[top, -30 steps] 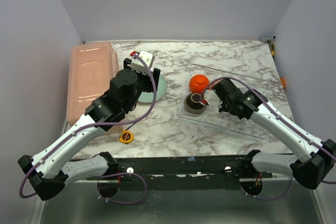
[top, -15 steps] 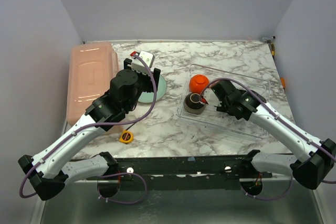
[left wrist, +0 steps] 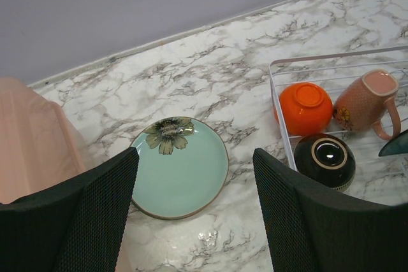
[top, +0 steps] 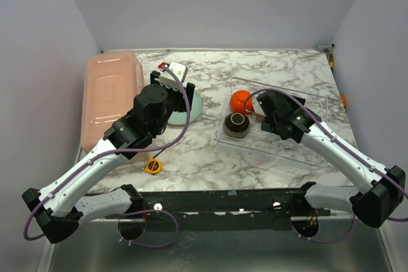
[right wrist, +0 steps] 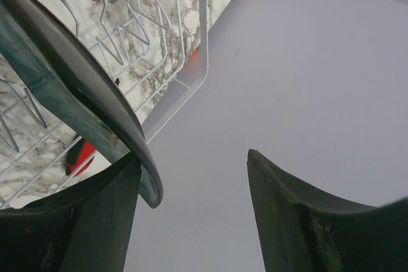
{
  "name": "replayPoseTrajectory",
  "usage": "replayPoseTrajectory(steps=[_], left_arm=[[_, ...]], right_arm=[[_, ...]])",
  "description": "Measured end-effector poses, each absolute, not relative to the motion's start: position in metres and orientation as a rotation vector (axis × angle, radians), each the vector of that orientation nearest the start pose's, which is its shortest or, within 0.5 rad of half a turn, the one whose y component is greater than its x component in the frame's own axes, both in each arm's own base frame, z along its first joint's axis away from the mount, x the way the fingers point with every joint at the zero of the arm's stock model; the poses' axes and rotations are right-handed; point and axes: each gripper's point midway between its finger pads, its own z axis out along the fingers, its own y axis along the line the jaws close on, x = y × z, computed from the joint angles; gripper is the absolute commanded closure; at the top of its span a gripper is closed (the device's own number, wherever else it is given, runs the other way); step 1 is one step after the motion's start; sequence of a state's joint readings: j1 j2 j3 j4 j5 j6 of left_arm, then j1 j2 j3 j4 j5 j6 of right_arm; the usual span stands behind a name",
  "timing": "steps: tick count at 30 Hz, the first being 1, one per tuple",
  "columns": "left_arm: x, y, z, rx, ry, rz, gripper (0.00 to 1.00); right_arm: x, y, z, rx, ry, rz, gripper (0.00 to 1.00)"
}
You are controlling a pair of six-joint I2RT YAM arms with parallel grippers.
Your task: Load the mixed dishes into the dish rack
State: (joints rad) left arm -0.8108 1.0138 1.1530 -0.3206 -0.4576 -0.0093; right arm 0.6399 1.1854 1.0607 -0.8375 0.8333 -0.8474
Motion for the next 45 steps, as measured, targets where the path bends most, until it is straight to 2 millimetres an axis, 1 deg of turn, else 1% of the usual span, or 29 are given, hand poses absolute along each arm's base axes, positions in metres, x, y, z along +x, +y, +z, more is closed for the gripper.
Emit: replayPoseTrajectory(steps=[5, 9, 13, 14, 17, 21, 25, 29, 31, 34, 35, 37, 38, 42, 44, 45], left_arm=[[0.287, -0.19, 0.349, 0.359, 1.698, -0.204, 0.27], [0.287, -0.19, 0.349, 0.359, 1.698, -0.203, 0.27], [0.287, -0.19, 0.349, 0.358, 1.696, -0.204, 0.27], [0.287, -0.19, 0.349, 0.358, 1.696, -0.204, 0.27], [0.287, -0.19, 0.349, 0.358, 1.697, -0.204, 0.27], [0.289, -0.192, 0.345, 0.364, 1.706, -0.199, 0.27], [0.291, -0.195, 0.341, 0.372, 1.717, -0.192, 0.27], [0.292, -0.195, 0.339, 0.374, 1.721, -0.19, 0.27], [0.292, -0.195, 0.339, 0.374, 1.72, -0.19, 0.27], [0.292, -0.195, 0.339, 0.374, 1.72, -0.19, 0.27], [0.292, -0.195, 0.339, 0.374, 1.72, -0.19, 0.27], [0.292, -0.195, 0.339, 0.374, 1.721, -0.19, 0.27], [0.292, -0.195, 0.339, 0.374, 1.72, -0.19, 0.27], [0.292, -0.195, 0.339, 0.374, 1.72, -0.19, 0.27], [0.292, -0.195, 0.339, 0.373, 1.72, -0.191, 0.27], [0.292, -0.195, 0.339, 0.373, 1.72, -0.191, 0.27]], right_arm=[[0.295, 0.022, 0.235, -1.336, 1.99, -1.172, 0.32], [0.298, 0.022, 0.238, -1.318, 1.983, -1.175, 0.28], [0.296, 0.022, 0.24, -1.311, 1.977, -1.162, 0.26], [0.295, 0.022, 0.241, -1.309, 1.975, -1.149, 0.24], [0.288, 0.021, 0.243, -1.296, 1.961, -1.093, 0.24], [0.278, 0.022, 0.233, -1.315, 1.954, -1.014, 0.24], [0.275, 0.027, 0.215, -1.369, 1.966, -0.957, 0.25], [0.271, 0.03, 0.193, -1.433, 1.984, -0.917, 0.34], [0.27, 0.032, 0.185, -1.457, 1.99, -0.894, 0.4], [0.268, 0.037, 0.175, -1.488, 1.999, -0.853, 0.56], [0.269, 0.04, 0.172, -1.497, 1.999, -0.836, 0.58], [0.268, 0.041, 0.17, -1.504, 2.003, -0.825, 0.6], [0.268, 0.041, 0.169, -1.509, 2.003, -0.821, 0.63], [0.267, 0.044, 0.164, -1.531, 2.011, -0.799, 0.81], [0.266, 0.044, 0.163, -1.54, 2.014, -0.797, 0.88], [0.266, 0.043, 0.163, -1.549, 2.013, -0.796, 0.94]])
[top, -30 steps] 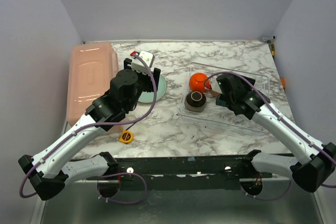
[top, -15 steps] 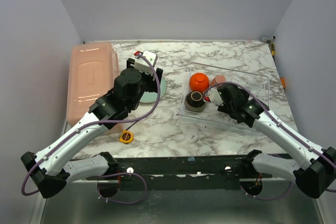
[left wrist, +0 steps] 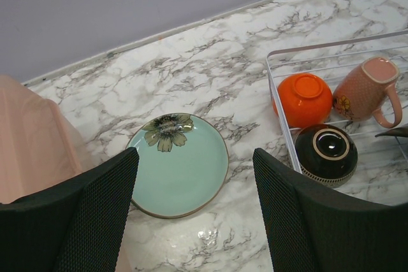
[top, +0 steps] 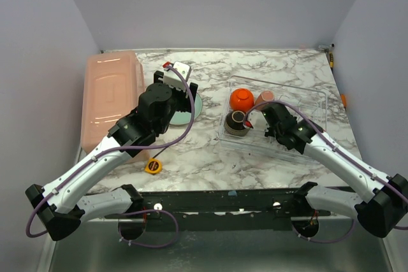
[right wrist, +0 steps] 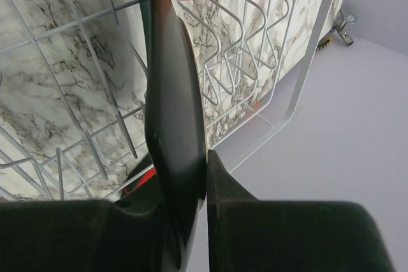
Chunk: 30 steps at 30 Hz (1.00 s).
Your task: Load the mixed dishes into the dish rack
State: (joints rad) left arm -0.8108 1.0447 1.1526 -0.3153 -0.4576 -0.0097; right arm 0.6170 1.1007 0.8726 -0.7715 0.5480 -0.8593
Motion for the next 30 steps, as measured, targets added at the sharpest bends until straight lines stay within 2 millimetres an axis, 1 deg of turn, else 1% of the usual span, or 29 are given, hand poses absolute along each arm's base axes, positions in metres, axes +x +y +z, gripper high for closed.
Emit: replayPoseTrajectory(steps=[1, 2, 8, 10, 15, 18, 22, 26, 30], left_arm=[[0.292, -0.195, 0.339, 0.374, 1.721, -0.19, 0.27], [0.292, -0.195, 0.339, 0.374, 1.721, -0.19, 0.27], [0.292, -0.195, 0.338, 0.376, 1.724, -0.189, 0.27], [0.292, -0.195, 0.338, 0.376, 1.724, -0.188, 0.27], [0.294, -0.197, 0.334, 0.38, 1.731, -0.184, 0.27], [0.295, -0.198, 0.332, 0.385, 1.738, -0.179, 0.27], [0.296, -0.199, 0.33, 0.388, 1.742, -0.177, 0.27], [0.296, -0.199, 0.33, 0.388, 1.742, -0.177, 0.27], [0.296, -0.199, 0.33, 0.388, 1.742, -0.177, 0.27]], right_arm=[[0.266, 0.043, 0.164, -1.556, 2.008, -0.799, 0.99], [0.266, 0.044, 0.165, -1.556, 2.006, -0.8, 1.0], [0.262, 0.042, 0.169, -1.578, 2.013, -0.79, 1.0], [0.261, 0.042, 0.177, -1.573, 2.009, -0.789, 1.0], [0.261, 0.041, 0.207, -1.519, 1.98, -0.788, 1.0], [0.26, 0.04, 0.221, -1.496, 1.969, -0.783, 1.0], [0.258, 0.038, 0.231, -1.471, 1.955, -0.782, 1.0], [0.257, 0.032, 0.239, -1.441, 1.951, -0.827, 1.0], [0.259, 0.029, 0.257, -1.398, 1.941, -0.853, 1.0]])
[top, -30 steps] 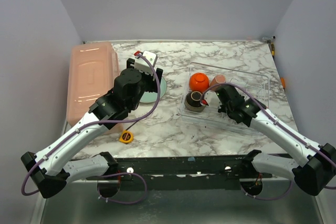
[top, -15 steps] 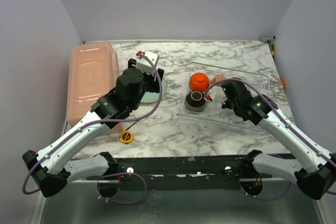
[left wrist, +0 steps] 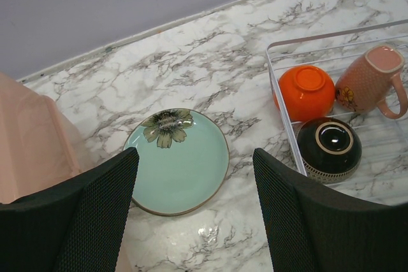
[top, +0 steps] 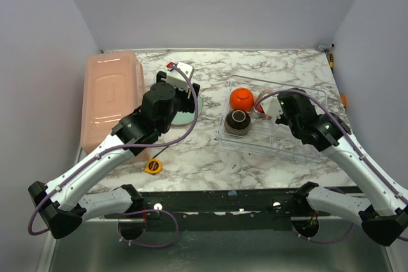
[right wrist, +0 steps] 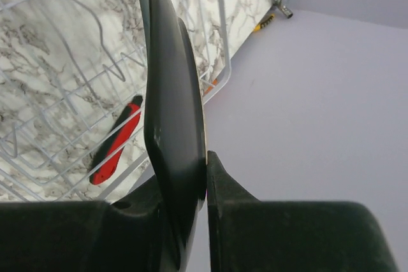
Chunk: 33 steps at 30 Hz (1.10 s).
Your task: Load the mixed dishes into the dish rack
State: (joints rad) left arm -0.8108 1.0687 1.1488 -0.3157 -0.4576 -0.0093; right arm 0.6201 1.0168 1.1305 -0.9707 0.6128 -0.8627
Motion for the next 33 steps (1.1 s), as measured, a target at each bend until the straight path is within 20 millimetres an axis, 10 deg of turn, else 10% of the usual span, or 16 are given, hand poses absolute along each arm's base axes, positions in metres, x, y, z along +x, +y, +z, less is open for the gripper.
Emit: replayPoseTrajectory(steps=[18, 24, 33], left_arm=[[0.295, -0.2, 0.329, 0.393, 1.746, -0.182, 0.27], [0.293, -0.207, 0.326, 0.413, 1.755, -0.214, 0.27], [0.242, -0.278, 0.33, 0.716, 1.677, -0.592, 0.24]], right_arm=[[0.27, 0.056, 0.283, -0.817, 2.032, -0.552, 1.0], [0.275, 0.058, 0.32, -0.479, 2.045, -0.456, 1.0], [0.268, 0.073, 0.327, -0.008, 2.124, -0.203, 1.0]])
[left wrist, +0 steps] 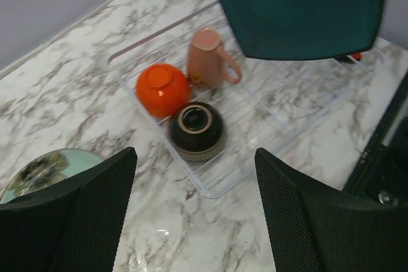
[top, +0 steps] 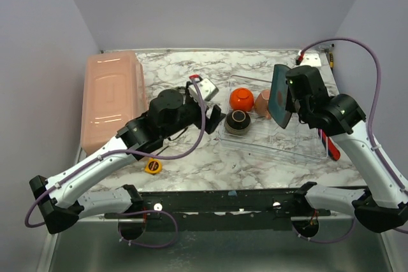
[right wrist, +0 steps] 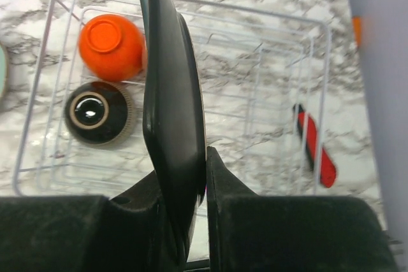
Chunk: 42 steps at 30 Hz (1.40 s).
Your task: Load the mixed dishes into the dish rack
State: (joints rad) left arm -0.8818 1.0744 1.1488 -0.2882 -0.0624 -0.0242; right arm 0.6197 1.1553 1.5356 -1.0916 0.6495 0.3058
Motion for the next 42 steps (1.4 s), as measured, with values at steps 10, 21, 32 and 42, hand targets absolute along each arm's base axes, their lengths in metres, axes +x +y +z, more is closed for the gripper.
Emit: replayPoseTrajectory(steps=[10, 21, 32, 42], left_arm=[[0.166, -0.341, 0.304, 1.021, 1.387, -0.724, 0.18], [0.175, -0.397, 0.282, 1.11, 1.075, -0.376, 0.19], [0.213, -0.433, 0.27, 1.081, 0.929, -0.015, 0.36], [0.225, -0.447, 0.305, 0.946, 0.859, 0.099, 1.0]], right_arm=[[0.251, 0.095, 0.31, 0.309, 2.171, 0.085, 1.0], [0.234, 0.113, 0.318, 0.439, 2.193, 0.307, 1.0], [0.22, 0.118, 0.325, 0.481, 2.185, 0.42, 1.0], [0.216, 0.12, 0.331, 0.5, 2.17, 0.477, 1.0]])
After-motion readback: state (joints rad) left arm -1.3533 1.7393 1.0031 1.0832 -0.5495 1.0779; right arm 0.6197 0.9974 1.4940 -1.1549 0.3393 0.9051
